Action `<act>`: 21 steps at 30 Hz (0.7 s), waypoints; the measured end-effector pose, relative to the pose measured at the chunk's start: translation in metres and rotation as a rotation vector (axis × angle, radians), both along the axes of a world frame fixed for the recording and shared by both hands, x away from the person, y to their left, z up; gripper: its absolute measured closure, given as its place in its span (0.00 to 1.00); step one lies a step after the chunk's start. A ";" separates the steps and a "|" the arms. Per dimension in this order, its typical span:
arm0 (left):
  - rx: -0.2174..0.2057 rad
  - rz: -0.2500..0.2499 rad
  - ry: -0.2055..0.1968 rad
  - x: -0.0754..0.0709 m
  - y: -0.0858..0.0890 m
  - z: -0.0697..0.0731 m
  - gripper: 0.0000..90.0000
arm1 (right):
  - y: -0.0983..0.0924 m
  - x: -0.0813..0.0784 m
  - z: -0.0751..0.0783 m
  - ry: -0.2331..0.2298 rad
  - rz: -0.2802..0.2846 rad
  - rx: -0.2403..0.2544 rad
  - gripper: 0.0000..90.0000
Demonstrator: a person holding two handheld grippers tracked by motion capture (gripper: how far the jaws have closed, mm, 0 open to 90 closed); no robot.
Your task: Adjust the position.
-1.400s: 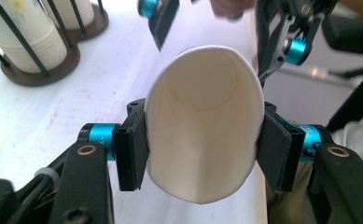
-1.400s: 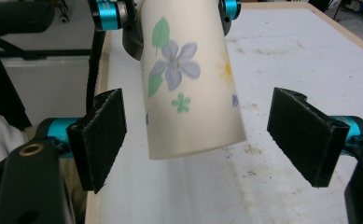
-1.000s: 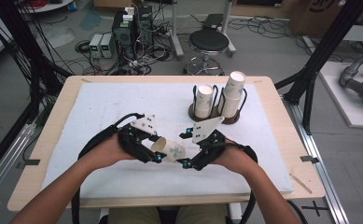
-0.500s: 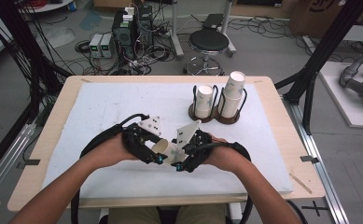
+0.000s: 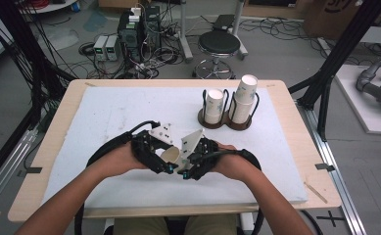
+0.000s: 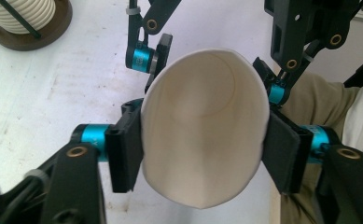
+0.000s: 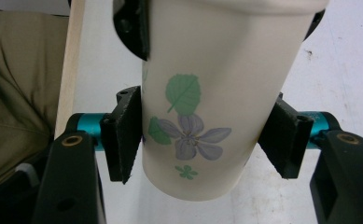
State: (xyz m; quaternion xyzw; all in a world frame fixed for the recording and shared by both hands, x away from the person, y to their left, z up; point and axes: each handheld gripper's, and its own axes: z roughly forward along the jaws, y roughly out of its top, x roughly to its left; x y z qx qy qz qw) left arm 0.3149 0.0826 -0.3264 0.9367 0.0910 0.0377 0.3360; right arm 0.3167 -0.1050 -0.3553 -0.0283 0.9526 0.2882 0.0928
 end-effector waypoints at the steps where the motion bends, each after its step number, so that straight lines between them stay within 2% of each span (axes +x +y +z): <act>1: -0.006 -0.001 -0.005 0.000 -0.001 0.000 0.37 | 0.000 0.000 0.000 0.004 -0.001 0.000 0.41; 4: -0.052 -0.021 -0.011 0.000 0.000 -0.002 0.30 | -0.002 0.001 0.000 0.010 0.000 0.010 0.41; 6: -0.107 -0.028 -0.024 0.000 0.003 -0.003 0.19 | -0.002 0.000 -0.001 0.015 0.000 0.012 0.41; 7: -0.130 -0.030 -0.028 0.000 0.005 -0.004 0.18 | -0.003 0.000 -0.001 0.022 0.003 0.013 0.41; 10: -0.211 -0.007 -0.026 0.001 0.014 -0.007 0.19 | -0.007 0.001 -0.003 0.035 0.000 0.021 0.41; 14: -0.348 0.029 -0.013 0.001 0.028 -0.009 0.19 | -0.016 0.002 -0.005 0.054 -0.010 0.051 0.41; 17: -0.419 0.052 -0.008 -0.001 0.038 -0.012 0.18 | -0.023 0.003 -0.006 0.066 -0.029 0.082 0.41; 21: -0.483 0.102 -0.019 -0.003 0.049 -0.018 0.19 | -0.034 0.004 -0.010 0.074 -0.065 0.141 0.41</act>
